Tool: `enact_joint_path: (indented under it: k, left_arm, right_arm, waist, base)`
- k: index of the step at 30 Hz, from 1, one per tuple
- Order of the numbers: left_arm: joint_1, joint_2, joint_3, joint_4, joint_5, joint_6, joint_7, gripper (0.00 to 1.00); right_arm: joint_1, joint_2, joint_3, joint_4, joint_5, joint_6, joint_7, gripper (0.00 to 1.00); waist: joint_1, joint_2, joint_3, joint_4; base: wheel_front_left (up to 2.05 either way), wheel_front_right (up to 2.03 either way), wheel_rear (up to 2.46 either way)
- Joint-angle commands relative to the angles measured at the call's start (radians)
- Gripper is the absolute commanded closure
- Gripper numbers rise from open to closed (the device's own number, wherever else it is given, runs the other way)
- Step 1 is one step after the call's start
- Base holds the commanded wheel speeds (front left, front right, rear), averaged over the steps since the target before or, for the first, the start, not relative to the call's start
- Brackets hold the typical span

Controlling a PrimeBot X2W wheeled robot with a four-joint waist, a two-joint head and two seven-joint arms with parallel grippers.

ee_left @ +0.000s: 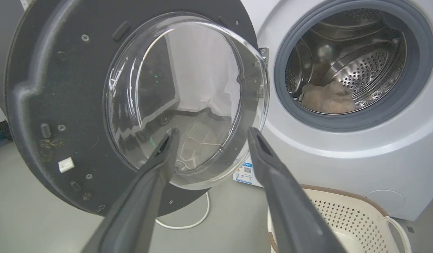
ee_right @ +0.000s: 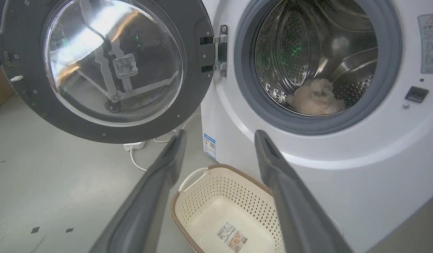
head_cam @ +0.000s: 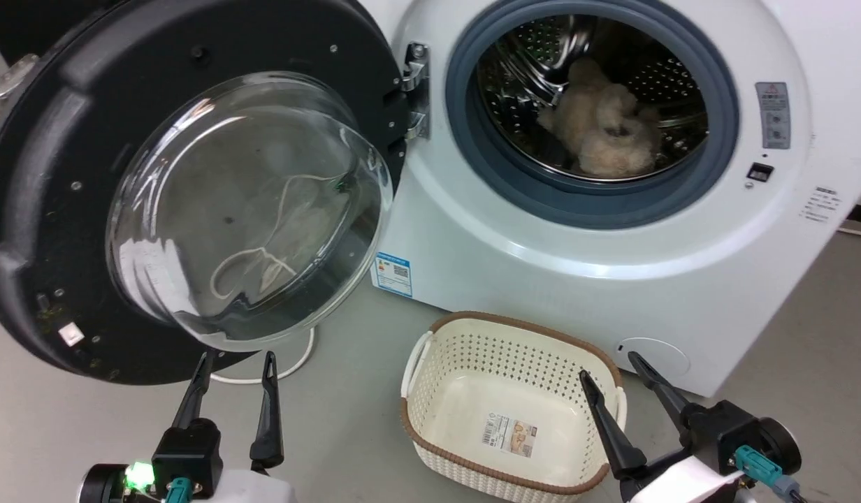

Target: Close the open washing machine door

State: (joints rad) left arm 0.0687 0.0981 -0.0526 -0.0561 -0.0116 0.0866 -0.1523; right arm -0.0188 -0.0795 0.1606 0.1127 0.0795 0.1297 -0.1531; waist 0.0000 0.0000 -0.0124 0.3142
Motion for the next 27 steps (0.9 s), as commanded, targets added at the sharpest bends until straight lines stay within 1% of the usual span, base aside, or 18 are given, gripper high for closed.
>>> enact_joint_path:
  k: [1,13,23,24,25,26,27]
  left_arm:
    - [0.017,0.005,-0.003,-0.003,-0.001,0.006,-0.012,0.00]
    - [0.024,0.016,0.002,-0.006,-0.006,0.016,-0.037,0.00]
    - [0.035,0.017,-0.002,-0.012,-0.010,0.025,-0.058,0.00]
    - [0.034,0.016,-0.002,-0.015,-0.014,0.023,-0.060,0.37]
    - [0.031,0.011,0.001,-0.021,-0.026,0.020,-0.062,0.84]
    - [0.027,0.001,0.010,-0.031,-0.052,0.017,-0.064,1.00]
    - [0.022,-0.007,0.020,-0.041,-0.074,0.012,-0.066,1.00]
  right_arm:
    - [0.011,0.002,0.004,0.003,0.007,0.001,-0.011,0.00]
    - [0.022,0.003,0.030,0.017,0.016,0.001,-0.036,0.00]
    - [0.021,-0.017,0.051,0.034,0.033,0.001,-0.057,0.00]
    - [0.024,-0.018,0.051,0.036,0.035,0.001,-0.059,0.00]
    - [0.026,-0.019,0.050,0.036,0.037,0.001,-0.061,0.00]
    - [0.027,-0.022,0.048,0.036,0.038,0.001,-0.063,0.00]
    - [0.027,-0.026,0.046,0.036,0.039,0.001,-0.065,0.00]
  waist:
    - [0.0000,0.0000,0.000,0.007]
    - [0.0000,0.0000,-0.003,0.056]
    - [0.0000,0.0000,0.000,0.100]
    - [0.0000,0.0000,0.002,0.105]
    - [0.0000,0.0000,0.006,0.110]
    - [0.0000,0.0000,0.012,0.115]
    - [0.0000,0.0000,0.015,0.120]
  base:
    - [0.00,0.00,0.00]
    - [0.00,0.00,0.00]
    - [0.00,0.00,0.00]
    - [0.00,0.00,0.00]
    - [0.00,0.00,0.00]
    - [0.00,0.00,0.00]
    - [0.00,0.00,0.00]
